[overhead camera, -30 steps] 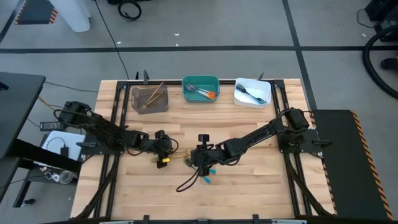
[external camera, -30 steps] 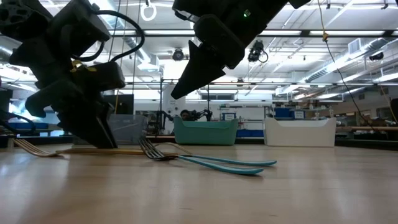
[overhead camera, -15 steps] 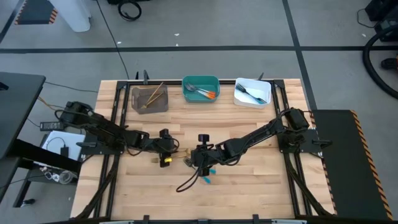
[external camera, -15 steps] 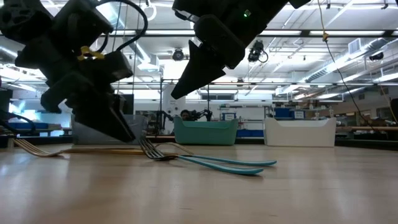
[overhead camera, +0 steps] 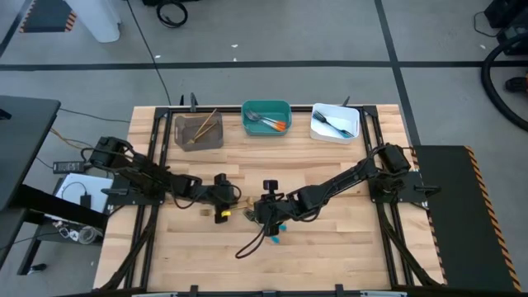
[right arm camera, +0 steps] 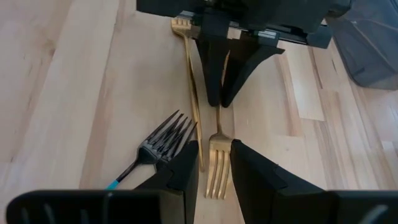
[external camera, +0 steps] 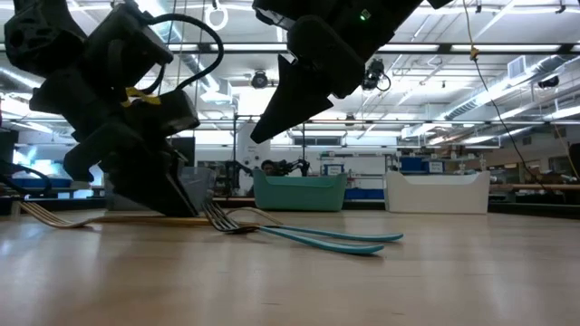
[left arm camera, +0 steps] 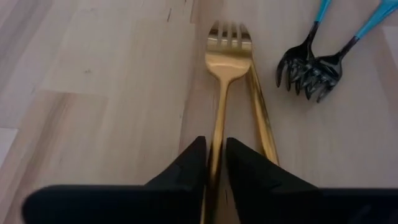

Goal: Sort silverware by color (type)
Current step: Put the gold fork into the black bin

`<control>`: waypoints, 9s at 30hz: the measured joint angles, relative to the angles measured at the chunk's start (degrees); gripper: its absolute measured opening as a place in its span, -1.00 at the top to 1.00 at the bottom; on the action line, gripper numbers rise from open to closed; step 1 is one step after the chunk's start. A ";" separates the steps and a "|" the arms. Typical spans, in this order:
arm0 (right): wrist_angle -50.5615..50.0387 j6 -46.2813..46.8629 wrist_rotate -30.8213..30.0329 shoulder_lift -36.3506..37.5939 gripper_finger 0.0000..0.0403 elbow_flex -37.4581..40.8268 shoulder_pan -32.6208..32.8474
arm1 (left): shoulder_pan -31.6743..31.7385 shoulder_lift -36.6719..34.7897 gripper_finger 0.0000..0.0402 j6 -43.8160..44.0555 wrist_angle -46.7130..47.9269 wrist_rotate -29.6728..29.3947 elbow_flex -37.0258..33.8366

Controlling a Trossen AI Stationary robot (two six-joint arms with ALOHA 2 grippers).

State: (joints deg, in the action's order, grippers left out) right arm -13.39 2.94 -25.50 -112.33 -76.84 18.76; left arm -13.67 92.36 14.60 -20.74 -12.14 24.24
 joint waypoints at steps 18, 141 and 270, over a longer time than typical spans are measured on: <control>-0.87 3.36 -0.18 0.04 0.51 1.43 -0.14 | 0.12 -3.50 0.88 1.41 6.40 1.47 -0.25; -0.02 2.86 -13.62 0.04 0.59 6.03 0.09 | 42.68 -33.75 0.87 -39.98 -10.81 -24.99 -13.70; 2.58 2.01 -12.37 0.04 0.59 6.03 -0.26 | 41.13 -40.81 0.66 -27.03 6.14 -4.24 -10.52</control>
State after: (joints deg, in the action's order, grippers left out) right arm -10.81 4.95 -37.87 -112.29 -70.81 18.50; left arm 27.46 51.55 -12.43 -14.60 -16.38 13.72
